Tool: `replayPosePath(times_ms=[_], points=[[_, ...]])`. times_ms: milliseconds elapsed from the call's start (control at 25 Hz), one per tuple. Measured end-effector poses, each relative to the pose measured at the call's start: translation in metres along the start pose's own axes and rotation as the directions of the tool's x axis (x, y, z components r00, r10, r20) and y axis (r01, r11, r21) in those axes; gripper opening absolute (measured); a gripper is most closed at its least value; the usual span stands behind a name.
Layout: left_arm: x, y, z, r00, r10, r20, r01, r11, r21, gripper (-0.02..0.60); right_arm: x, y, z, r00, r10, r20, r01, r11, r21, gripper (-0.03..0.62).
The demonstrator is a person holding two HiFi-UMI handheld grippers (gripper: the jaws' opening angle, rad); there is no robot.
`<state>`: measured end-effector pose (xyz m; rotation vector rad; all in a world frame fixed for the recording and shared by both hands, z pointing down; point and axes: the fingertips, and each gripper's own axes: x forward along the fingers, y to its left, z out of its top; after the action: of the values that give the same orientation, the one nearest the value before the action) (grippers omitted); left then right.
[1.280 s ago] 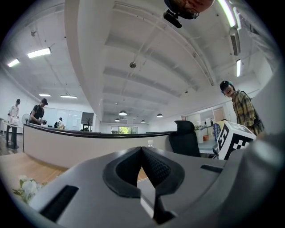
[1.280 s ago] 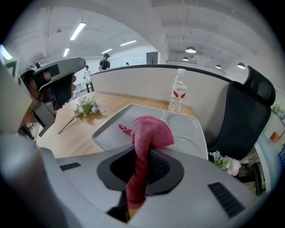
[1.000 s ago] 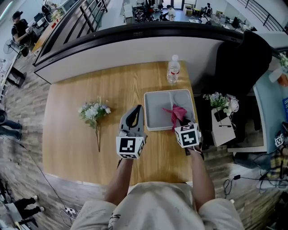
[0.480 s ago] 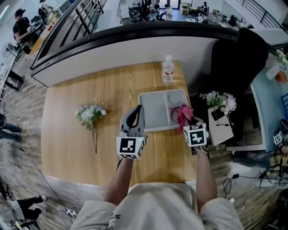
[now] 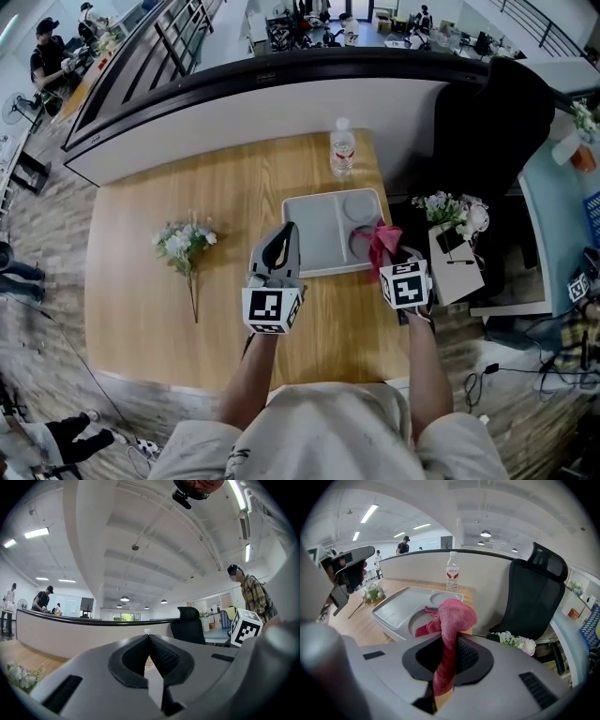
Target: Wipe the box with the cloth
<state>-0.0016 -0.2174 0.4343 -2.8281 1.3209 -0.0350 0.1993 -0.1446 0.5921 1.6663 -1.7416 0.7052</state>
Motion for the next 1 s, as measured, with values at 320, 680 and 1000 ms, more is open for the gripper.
replayPosePath(times_ms=[320, 680, 1000], points=[[0.001, -0.006, 0.004, 1.000, 0.005, 0.004, -0.005, 1.000, -0.004, 0.014, -0.008, -0.007, 0.006, 0.998, 0.033, 0.062, -0.036, 0.998, 0.042, 0.058], [0.001, -0.022, 0.008, 1.000, 0.018, -0.009, -0.018, 0.999, -0.029, 0.014, -0.041, -0.031, 0.027, 0.986, 0.022, 0.166, -0.034, 0.997, 0.071, 0.058], [0.005, -0.038, 0.019, 0.998, 0.056, -0.026, -0.058, 0.995, -0.087, 0.014, -0.091, -0.067, 0.060, 0.940, -0.012, 0.340, -0.020, 0.996, 0.091, 0.058]])
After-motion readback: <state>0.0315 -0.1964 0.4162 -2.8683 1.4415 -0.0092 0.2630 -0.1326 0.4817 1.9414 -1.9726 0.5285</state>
